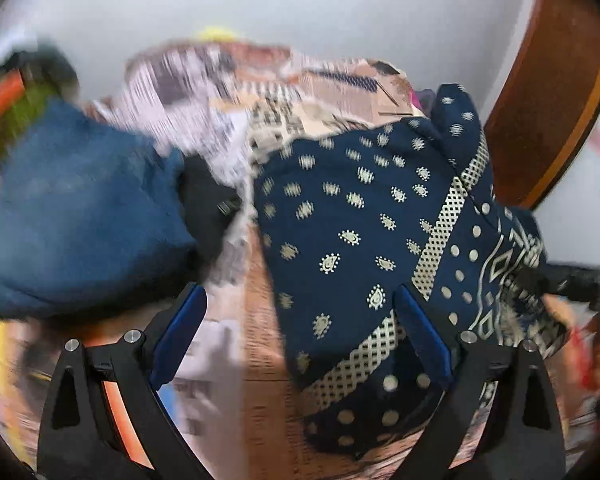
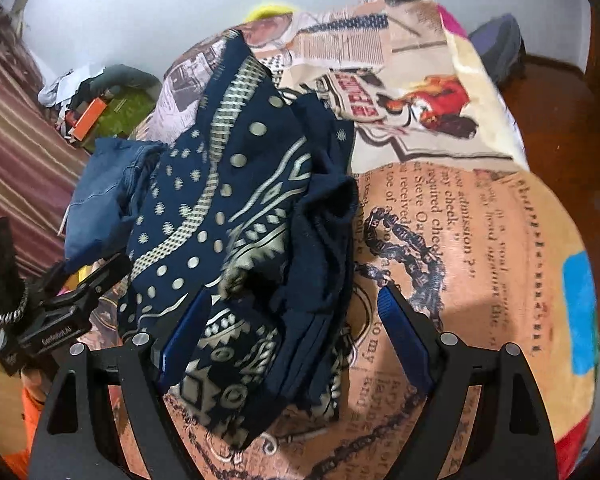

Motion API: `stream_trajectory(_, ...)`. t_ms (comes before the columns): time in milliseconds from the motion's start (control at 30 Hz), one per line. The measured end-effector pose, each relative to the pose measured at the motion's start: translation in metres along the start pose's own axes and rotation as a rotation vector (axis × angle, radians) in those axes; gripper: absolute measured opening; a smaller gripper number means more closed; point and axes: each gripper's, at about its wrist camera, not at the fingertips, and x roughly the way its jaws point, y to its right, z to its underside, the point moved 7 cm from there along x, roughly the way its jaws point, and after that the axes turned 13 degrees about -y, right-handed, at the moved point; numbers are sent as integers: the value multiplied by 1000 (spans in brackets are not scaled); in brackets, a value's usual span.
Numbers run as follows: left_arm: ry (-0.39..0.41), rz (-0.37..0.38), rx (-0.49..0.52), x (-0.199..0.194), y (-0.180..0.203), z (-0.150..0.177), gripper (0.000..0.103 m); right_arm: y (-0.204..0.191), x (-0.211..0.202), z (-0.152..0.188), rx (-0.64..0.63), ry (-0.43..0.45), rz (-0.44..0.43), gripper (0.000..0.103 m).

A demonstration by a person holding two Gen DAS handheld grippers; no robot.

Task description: Fold large clothes

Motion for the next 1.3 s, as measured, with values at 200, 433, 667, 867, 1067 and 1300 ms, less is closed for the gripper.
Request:
stream_trajectory(200, -148, 355, -178, 39, -19, -8, 95, 8, 21, -10, 21, -83, -61, 83)
stream_trajectory(433, -233, 496, -222, 67, -12, -19, 96, 2, 30, -30, -23, -85, -78, 85)
stream_trajectory(667, -245, 551, -236, 72, -6, -22, 93, -2, 44, -44, 25, -132, -220, 82)
stream_trajectory(867, -235, 513, -189, 54, -1, -14, 74, -5, 44, -30, 69, -155, -296, 44)
stream_trajectory(1067, -204, 435, -143, 14, 11, -9, 59, -29, 16, -9, 11, -132, -267, 27)
stream_trajectory(1300, -60, 398, -83, -72, 14, -20, 54, -90, -53, -12, -100, -11, -305, 23)
